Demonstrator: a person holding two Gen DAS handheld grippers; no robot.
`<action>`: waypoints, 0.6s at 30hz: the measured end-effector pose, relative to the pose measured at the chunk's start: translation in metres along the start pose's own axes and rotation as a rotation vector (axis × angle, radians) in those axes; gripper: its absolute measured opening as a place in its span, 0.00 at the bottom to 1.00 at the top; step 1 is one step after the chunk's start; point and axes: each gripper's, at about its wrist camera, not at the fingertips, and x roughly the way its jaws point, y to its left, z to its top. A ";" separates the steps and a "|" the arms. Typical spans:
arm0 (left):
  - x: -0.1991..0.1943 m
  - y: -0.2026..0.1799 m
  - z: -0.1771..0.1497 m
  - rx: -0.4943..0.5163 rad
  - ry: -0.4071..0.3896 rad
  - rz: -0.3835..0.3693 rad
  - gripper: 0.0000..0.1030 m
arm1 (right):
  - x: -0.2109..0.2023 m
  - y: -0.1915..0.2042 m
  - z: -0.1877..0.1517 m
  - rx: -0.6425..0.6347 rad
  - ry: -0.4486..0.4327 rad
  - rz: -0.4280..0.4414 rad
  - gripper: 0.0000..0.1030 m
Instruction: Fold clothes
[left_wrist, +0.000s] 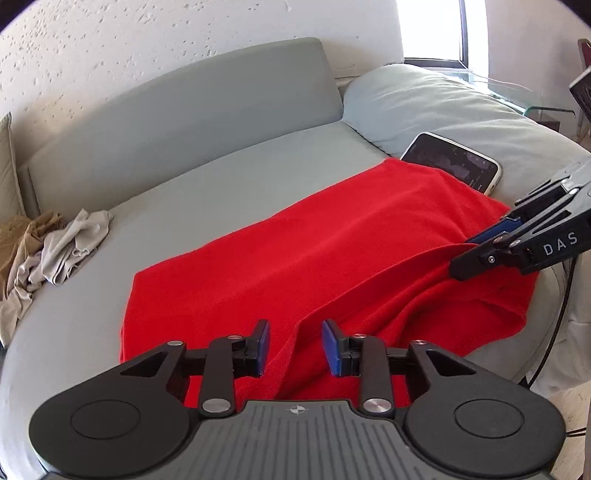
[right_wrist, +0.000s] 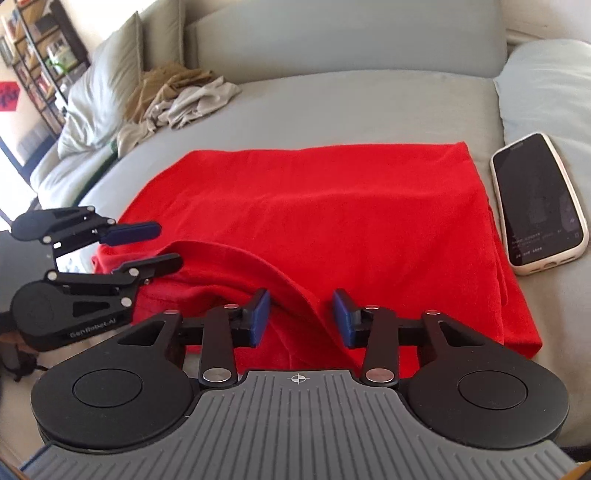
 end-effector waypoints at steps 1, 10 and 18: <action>0.001 0.003 -0.001 -0.007 0.012 0.001 0.16 | 0.000 0.001 0.000 -0.011 -0.003 -0.008 0.26; -0.027 0.009 -0.010 -0.013 -0.061 -0.013 0.00 | -0.009 0.016 -0.006 -0.124 -0.044 -0.081 0.05; -0.052 -0.013 -0.042 0.099 0.025 0.006 0.06 | -0.033 0.020 -0.031 -0.199 0.028 -0.115 0.05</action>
